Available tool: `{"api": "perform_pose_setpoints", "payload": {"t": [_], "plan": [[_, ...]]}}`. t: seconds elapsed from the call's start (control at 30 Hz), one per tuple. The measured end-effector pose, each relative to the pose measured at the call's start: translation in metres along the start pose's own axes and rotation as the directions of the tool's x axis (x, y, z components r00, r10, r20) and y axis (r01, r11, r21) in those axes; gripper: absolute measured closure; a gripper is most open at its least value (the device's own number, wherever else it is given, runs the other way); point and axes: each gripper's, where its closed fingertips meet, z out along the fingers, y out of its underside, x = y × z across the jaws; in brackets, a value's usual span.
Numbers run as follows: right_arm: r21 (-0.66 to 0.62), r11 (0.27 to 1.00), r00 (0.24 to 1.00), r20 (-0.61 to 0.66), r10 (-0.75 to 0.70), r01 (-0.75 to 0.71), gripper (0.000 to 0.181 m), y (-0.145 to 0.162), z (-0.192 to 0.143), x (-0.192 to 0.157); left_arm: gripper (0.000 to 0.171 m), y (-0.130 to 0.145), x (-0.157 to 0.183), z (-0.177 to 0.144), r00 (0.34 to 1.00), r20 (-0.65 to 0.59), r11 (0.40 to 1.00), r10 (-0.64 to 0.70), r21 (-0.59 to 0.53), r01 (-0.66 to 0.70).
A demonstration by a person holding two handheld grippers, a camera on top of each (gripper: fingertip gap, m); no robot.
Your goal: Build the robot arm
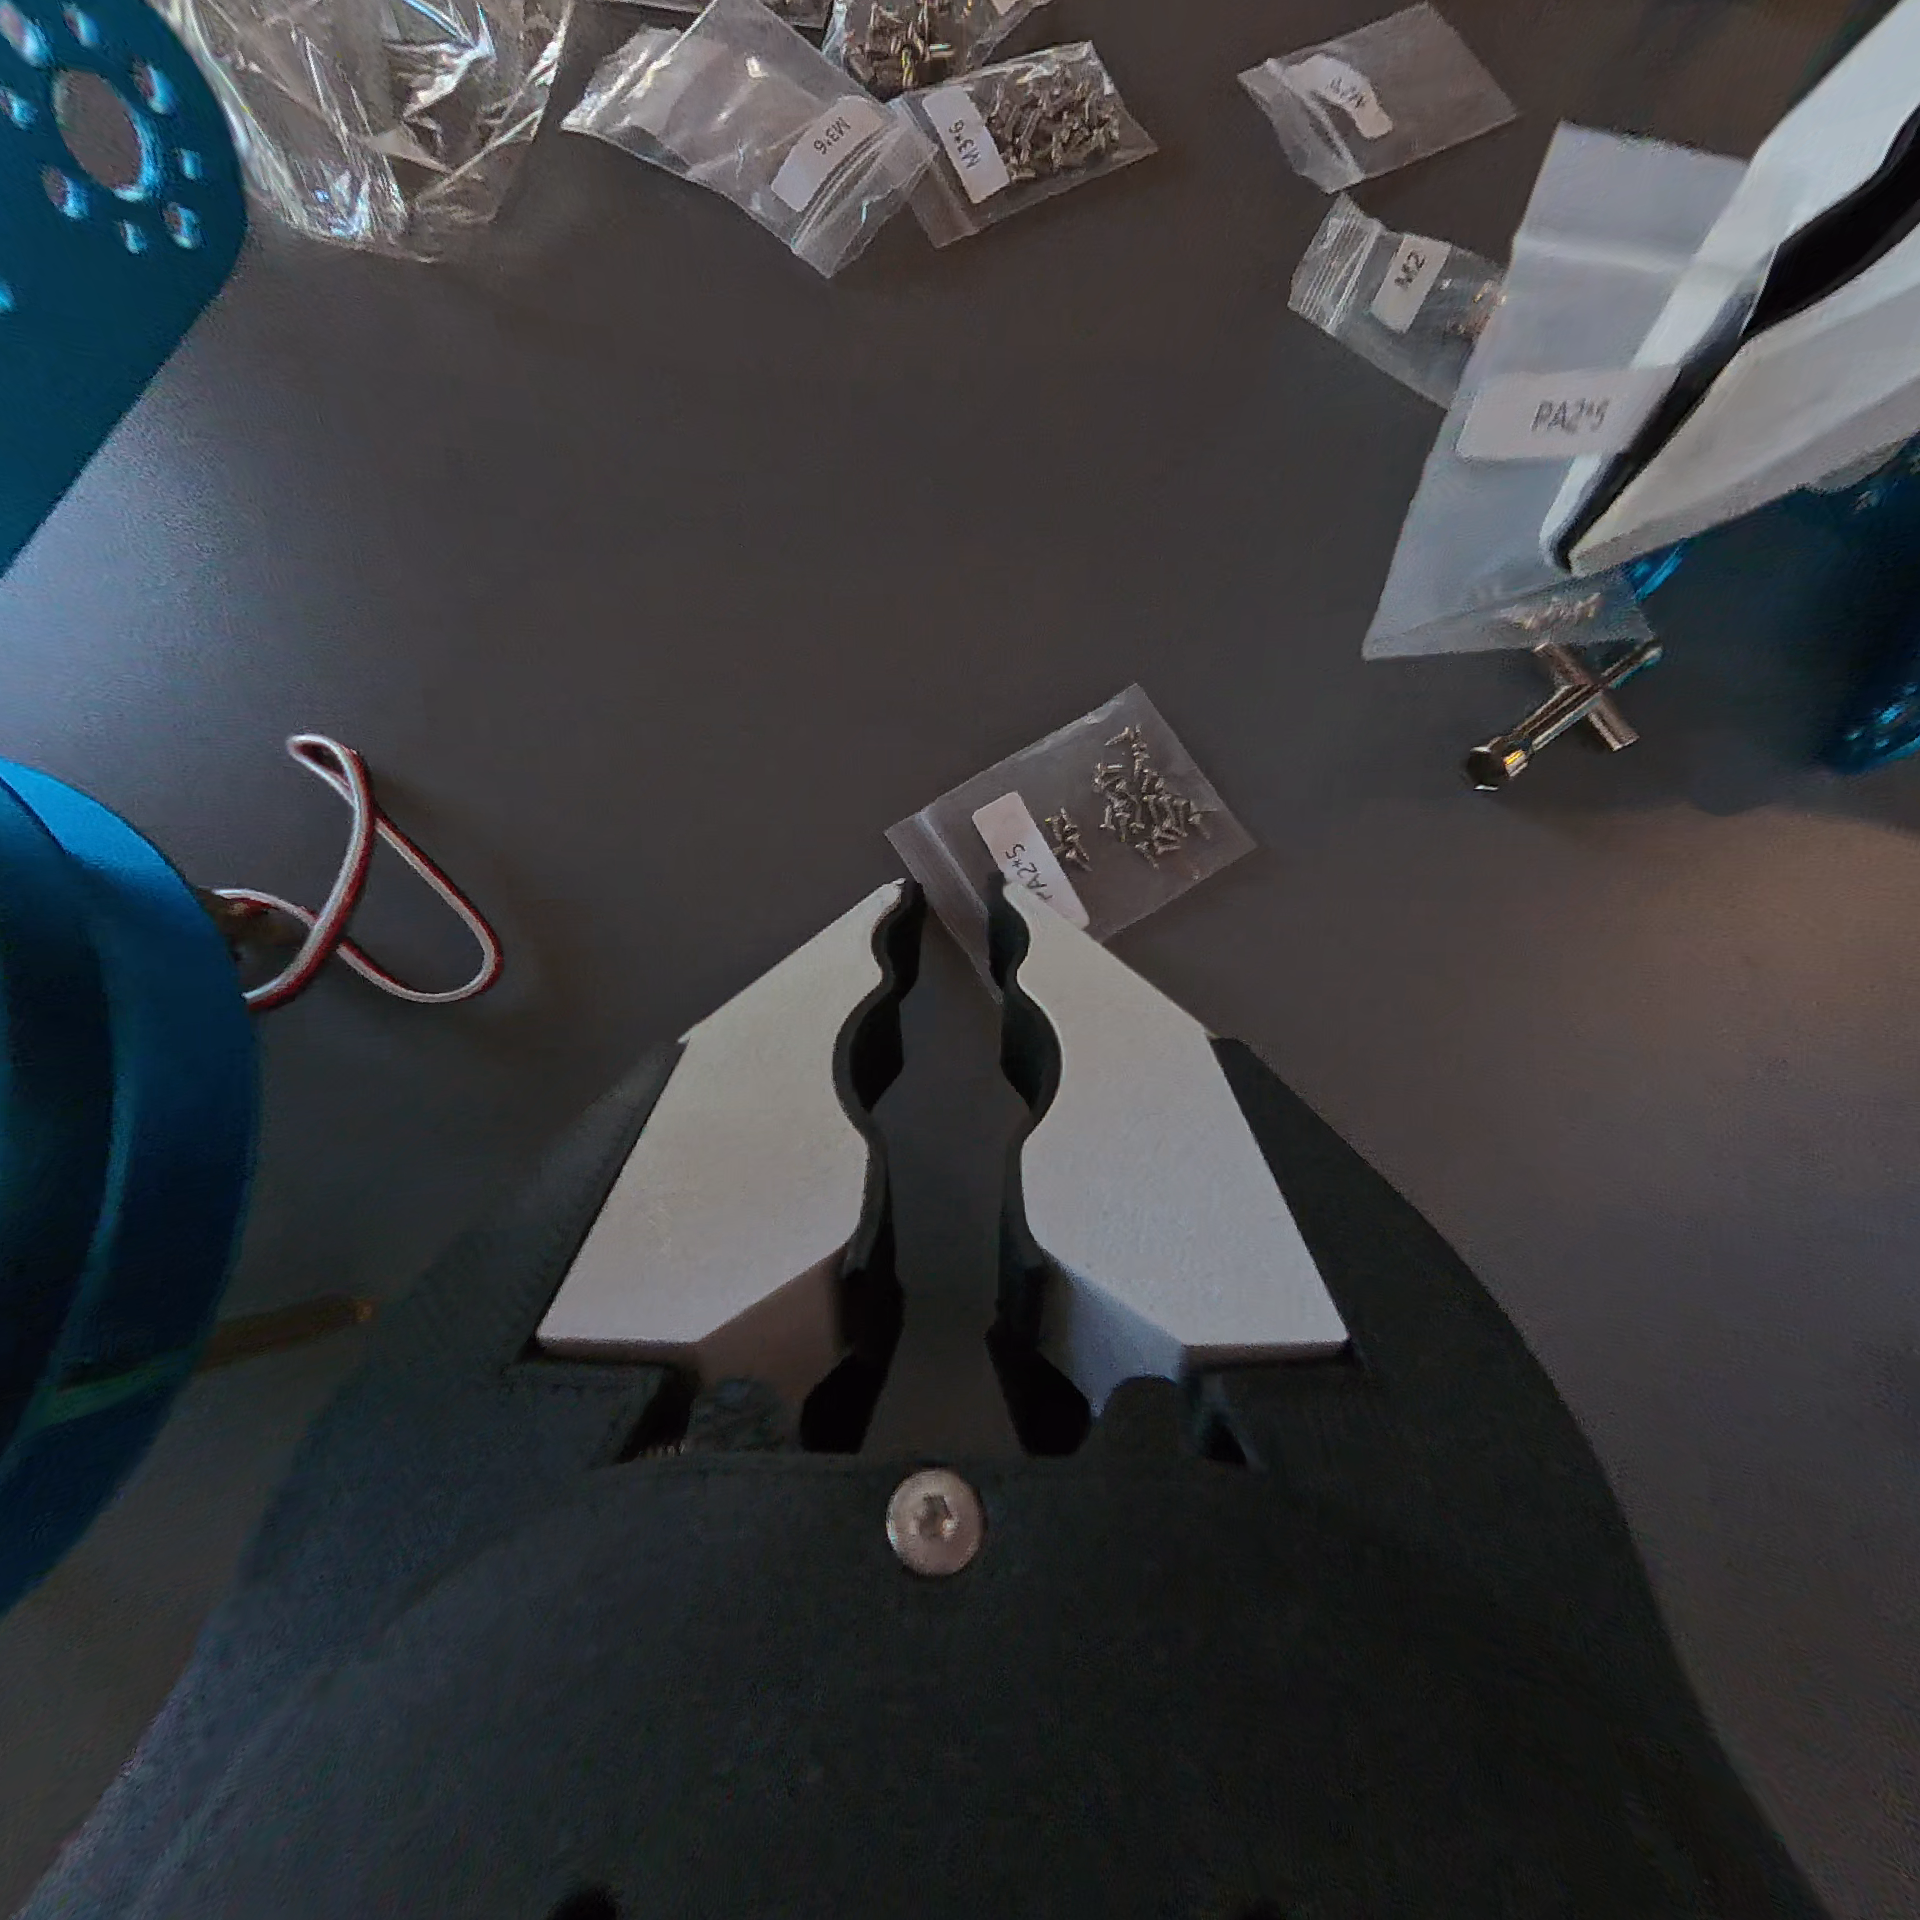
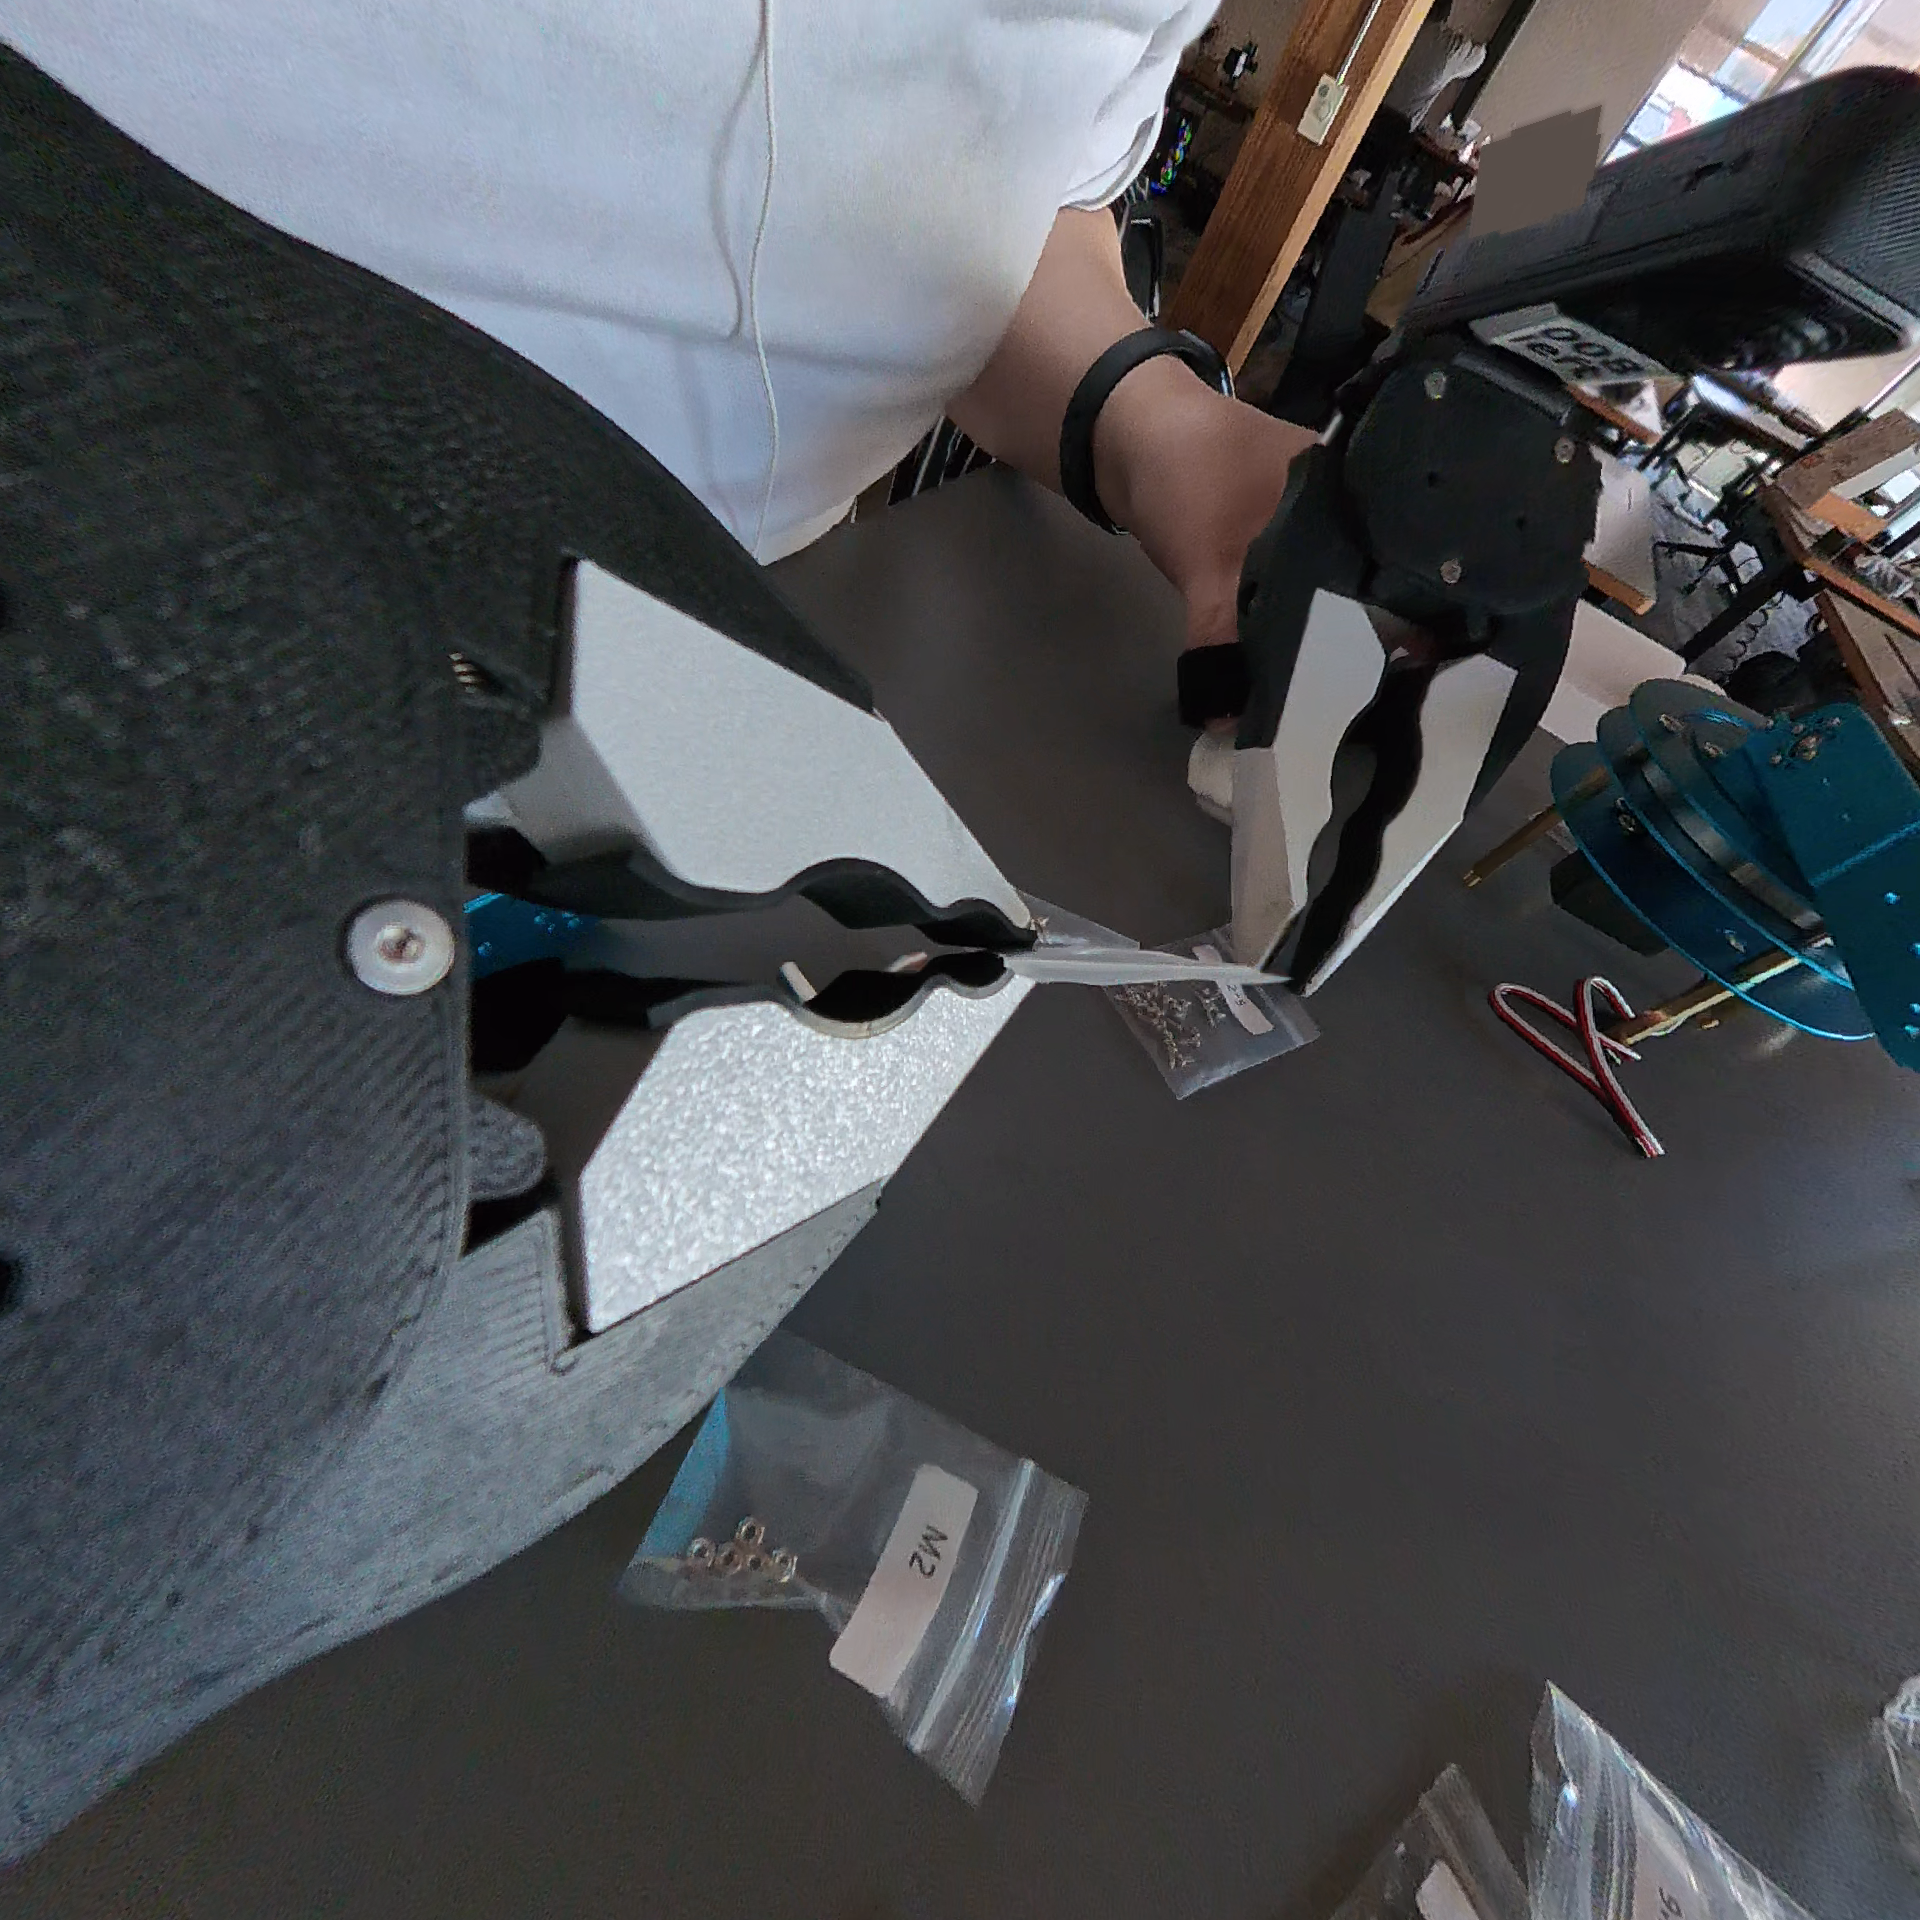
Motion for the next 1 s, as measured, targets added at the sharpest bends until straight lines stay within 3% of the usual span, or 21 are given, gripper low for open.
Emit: {"api": "perform_pose_setpoints", "payload": {"t": [0.17,0.4,0.53,0.7,0.77,0.83,0.9,1.0], "plan": [[0.02,0.999,1.0,0.016,0.024,-0.025,0.181,-0.008,-0.005,-0.001,0.162,-0.001,-0.001,0.001,0.998,0.032,0.998,0.056,0.0,-0.056],[0.088,0.982,0.977,0.148,0.152,-0.166,0.181,-0.026,-0.016,-0.015,0.164,-0.002,-0.001,0.001,1.0,0.006,1.0,-0.001,0.016,0.001],[0.126,0.974,0.969,0.184,0.163,-0.188,0.181,-0.033,-0.024,-0.024,0.169,0.0,-0.007,-0.003,0.997,0.056,0.999,-0.048,0.008,0.048],[0.122,0.984,0.985,0.13,0.111,-0.127,0.181,-0.028,-0.026,-0.033,0.164,-0.015,0.0,-0.022,0.993,0.008,0.985,-0.12,0.124,0.118],[0.113,0.988,0.989,0.111,0.092,-0.105,0.181,-0.023,-0.026,-0.038,0.158,-0.019,0.007,-0.029,0.984,-0.064,0.972,-0.169,0.152,0.177],[0.093,0.993,0.995,0.079,0.064,-0.071,0.181,-0.014,-0.021,-0.041,0.149,-0.027,0.023,-0.038,0.952,-0.214,0.948,-0.217,0.187,0.258],[0.054,0.998,0.999,0.039,0.029,-0.031,0.181,-0.001,-0.012,-0.043,0.141,-0.038,0.041,-0.053,0.875,-0.407,0.901,-0.263,0.221,0.374],[0.004,1.0,0.999,0.034,-0.028,0.028,0.181,0.02,0.003,-0.055,0.144,-0.048,0.059,-0.073,0.708,-0.641,0.817,-0.295,0.215,0.535]]}}
